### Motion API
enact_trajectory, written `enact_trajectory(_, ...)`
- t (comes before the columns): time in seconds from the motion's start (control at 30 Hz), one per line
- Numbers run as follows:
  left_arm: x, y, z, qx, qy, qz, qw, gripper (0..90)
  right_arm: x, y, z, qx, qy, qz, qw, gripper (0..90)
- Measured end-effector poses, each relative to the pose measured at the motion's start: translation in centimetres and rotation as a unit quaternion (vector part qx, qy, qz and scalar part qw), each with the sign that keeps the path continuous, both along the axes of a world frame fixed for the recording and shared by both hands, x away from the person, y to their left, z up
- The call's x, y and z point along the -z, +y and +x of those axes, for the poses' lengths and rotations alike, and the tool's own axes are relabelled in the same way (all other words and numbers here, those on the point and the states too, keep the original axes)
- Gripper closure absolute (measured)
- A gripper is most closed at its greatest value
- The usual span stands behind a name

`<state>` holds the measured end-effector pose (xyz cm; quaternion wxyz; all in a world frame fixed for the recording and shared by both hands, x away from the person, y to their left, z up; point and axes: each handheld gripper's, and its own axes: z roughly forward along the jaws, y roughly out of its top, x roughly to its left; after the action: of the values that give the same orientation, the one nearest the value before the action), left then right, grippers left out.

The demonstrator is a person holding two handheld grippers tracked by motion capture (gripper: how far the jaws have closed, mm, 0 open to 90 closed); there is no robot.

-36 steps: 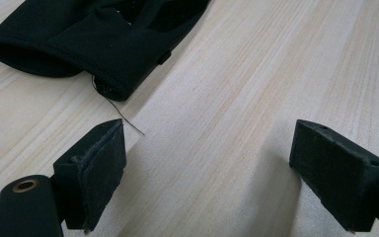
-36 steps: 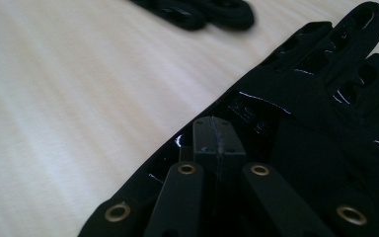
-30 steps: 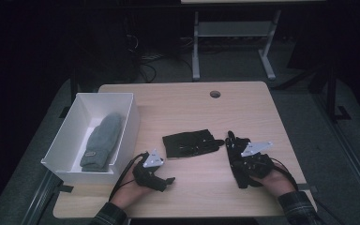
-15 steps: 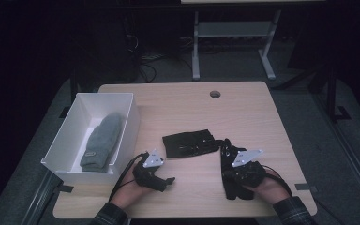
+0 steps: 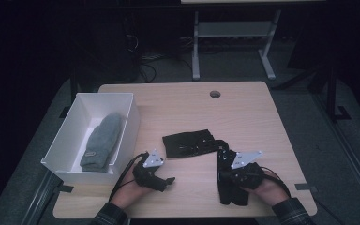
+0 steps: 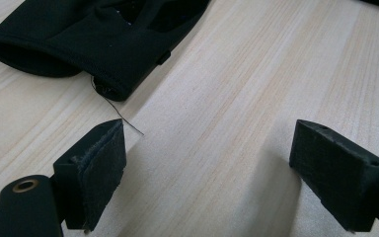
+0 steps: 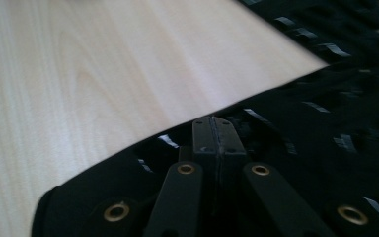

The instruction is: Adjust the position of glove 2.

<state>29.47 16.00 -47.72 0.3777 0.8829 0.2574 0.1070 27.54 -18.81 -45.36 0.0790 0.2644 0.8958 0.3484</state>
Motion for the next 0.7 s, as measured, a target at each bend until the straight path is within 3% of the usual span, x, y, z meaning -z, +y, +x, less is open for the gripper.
enact_trajectory(0.07, 0.0, 0.0, 0.0, 0.0, 0.0, 0.0, 1.0, 13.6, -0.4, -1.4, 0.5, 0.022, -0.008, 0.015, 0.9996, 87.8)
enact_trajectory(0.17, 0.0, 0.0, 0.0, 0.001, -0.001, 0.001, 1.0, 13.6, -0.6, -2.3, 0.8, 0.04, -0.013, 0.018, 0.9989, 85.0)
enact_trajectory(0.23, 0.0, 0.0, 0.0, 0.001, 0.0, 0.0, 1.0, 13.5, -0.4, -3.5, 1.4, 0.067, -0.02, 0.023, 0.9973, 73.4)
enact_trajectory(0.27, 0.0, 0.0, 0.0, 0.0, 0.0, 0.0, 1.0, 13.5, -0.4, -3.5, 1.4, 0.067, -0.02, 0.023, 0.9973, 73.4)
enact_trajectory(0.3, 0.0, 0.0, 0.0, 0.0, 0.0, 0.0, 1.0, 13.5, -0.2, -4.7, 1.8, 0.09, -0.036, 0.035, 0.9947, 61.0)
enact_trajectory(0.33, 0.0, 0.0, 0.0, -0.001, 0.001, 0.0, 1.0, 13.5, -0.2, -4.7, 1.8, 0.09, -0.036, 0.035, 0.9947, 61.0)
enact_trajectory(0.37, 0.0, 0.0, 0.0, -0.002, 0.001, 0.0, 1.0, 13.4, 0.0, -5.7, 2.2, 0.114, -0.051, 0.044, 0.9911, 49.7)
enact_trajectory(0.4, 0.0, 0.0, 0.0, -0.002, 0.001, 0.0, 1.0, 13.4, 0.0, -5.7, 2.2, 0.114, -0.051, 0.044, 0.9911, 49.7)
enact_trajectory(0.43, 0.0, -0.1, 0.0, -0.003, 0.001, -0.001, 1.0, 13.4, 0.5, -6.6, 2.7, 0.136, -0.058, 0.045, 0.988, 44.5)
enact_trajectory(0.6, -0.2, -0.3, 0.1, -0.008, 0.006, 0.005, 0.9999, 14.1, 1.7, -8.3, 3.7, 0.172, -0.042, 0.049, 0.9831, 37.8)
enact_trajectory(0.7, -0.6, -0.4, 0.2, -0.011, 0.019, 0.01, 0.9997, 21.1, 2.3, -9.0, 4.2, 0.198, -0.034, 0.046, 0.9785, 30.9)
